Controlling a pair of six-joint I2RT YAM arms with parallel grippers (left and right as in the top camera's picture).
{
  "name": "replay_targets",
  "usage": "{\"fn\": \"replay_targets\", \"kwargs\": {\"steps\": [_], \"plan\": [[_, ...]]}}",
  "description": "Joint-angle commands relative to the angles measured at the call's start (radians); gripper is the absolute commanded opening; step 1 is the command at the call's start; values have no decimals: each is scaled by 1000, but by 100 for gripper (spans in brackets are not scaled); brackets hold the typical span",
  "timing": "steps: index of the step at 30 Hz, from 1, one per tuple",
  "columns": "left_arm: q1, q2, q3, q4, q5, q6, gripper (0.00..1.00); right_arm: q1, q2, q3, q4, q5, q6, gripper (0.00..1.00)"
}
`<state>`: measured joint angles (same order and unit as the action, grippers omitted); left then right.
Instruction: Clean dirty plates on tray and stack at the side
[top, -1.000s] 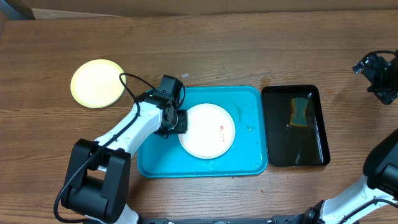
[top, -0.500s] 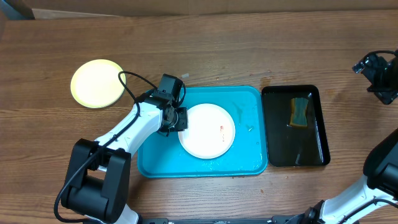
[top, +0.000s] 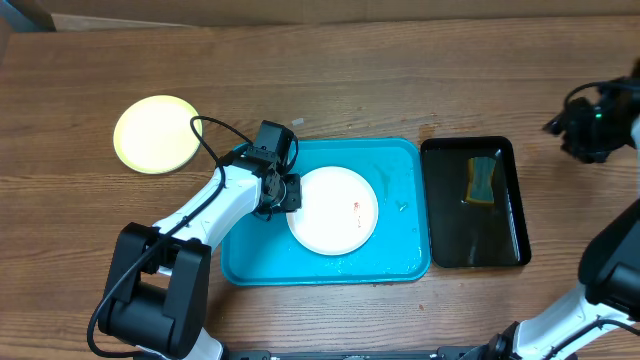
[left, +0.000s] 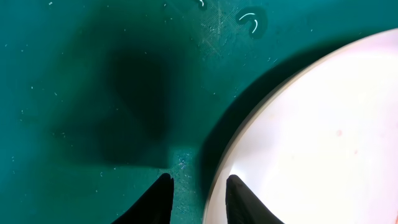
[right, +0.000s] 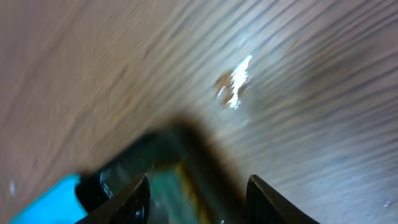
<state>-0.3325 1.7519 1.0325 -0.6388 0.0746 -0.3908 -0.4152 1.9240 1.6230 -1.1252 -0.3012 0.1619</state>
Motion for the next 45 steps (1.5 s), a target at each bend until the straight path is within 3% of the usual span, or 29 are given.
{"fn": "replay_targets", "kwargs": {"steps": [1, 5, 10, 15, 24, 25, 26, 27, 28, 30, 34, 39, 40, 41, 45], "plan": [[-3, -6, -11, 1, 31, 3, 30, 91, -50, 6, -66, 7, -78, 59], [-3, -6, -11, 2, 78, 9, 30, 226, -50, -10, -159, 175, -76, 69], [-3, -6, -11, 1, 88, 9, 29, 365, -50, -68, -171, 370, 25, 70], [-3, -6, -11, 10, 102, 10, 29, 451, -50, -203, -60, 435, 25, 70], [-3, -6, -11, 19, 102, 9, 26, 459, -50, -381, 111, 439, 26, 68], [-3, -6, -11, 23, 102, 10, 26, 459, -50, -384, 115, 438, 26, 65], [-3, -6, -11, 27, 102, 9, 26, 460, -50, -384, 117, 435, 25, 47], [-3, -6, -11, 32, 102, 9, 26, 460, -50, -384, 119, 428, 25, 23], [-3, -6, -11, 35, 102, 9, 27, 460, -50, -384, 123, 415, 24, 14], [-3, -6, -11, 38, 102, 9, 28, 460, -50, -384, 123, 394, 24, 4], [-3, -6, -11, 39, 99, 9, 32, 460, -50, -374, 96, 374, 19, 4], [-2, -6, -11, 54, 65, 9, 36, 460, -50, -267, 6, 377, 17, 67], [-2, -6, -11, 58, 54, 9, 36, 460, -50, -253, 1, 380, 17, 75], [-3, -6, -11, 61, 45, 9, 36, 456, -50, -243, 3, 393, 17, 80], [-3, -6, -11, 62, 48, 9, 35, 436, -50, -251, 37, 413, 25, 82]]}}
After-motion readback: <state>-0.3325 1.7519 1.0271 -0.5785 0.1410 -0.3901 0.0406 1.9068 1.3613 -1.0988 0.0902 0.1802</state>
